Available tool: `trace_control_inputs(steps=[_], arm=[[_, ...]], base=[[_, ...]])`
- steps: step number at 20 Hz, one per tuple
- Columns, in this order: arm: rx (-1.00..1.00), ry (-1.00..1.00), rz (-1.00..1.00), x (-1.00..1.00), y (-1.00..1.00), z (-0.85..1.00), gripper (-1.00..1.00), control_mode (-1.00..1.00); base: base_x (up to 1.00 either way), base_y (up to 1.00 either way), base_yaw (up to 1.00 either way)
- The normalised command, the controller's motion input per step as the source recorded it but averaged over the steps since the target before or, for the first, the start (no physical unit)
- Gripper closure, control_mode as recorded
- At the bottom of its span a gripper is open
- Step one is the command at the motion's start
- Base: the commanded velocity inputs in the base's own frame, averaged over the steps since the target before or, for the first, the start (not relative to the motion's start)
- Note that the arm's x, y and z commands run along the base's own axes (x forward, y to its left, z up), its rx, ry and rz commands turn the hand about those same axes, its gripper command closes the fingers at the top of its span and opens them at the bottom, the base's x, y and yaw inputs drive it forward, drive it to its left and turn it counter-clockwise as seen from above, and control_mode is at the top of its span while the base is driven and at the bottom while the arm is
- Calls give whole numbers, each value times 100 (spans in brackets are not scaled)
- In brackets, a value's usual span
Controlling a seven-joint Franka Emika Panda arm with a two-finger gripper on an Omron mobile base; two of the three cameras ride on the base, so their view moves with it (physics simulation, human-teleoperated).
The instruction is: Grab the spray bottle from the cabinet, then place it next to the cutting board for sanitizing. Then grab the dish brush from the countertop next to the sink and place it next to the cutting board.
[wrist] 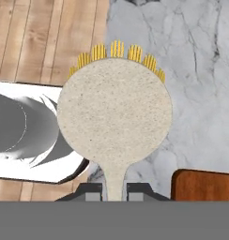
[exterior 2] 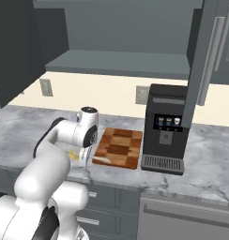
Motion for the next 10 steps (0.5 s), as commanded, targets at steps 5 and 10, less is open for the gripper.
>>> trace_control_inputs(steps=[5, 10], arm=[[0, -3, 0, 30, 10, -25, 100, -100], [0, 0, 0, 38, 10, -22, 100, -100]], base=[[0, 0, 0], [0, 0, 0]])
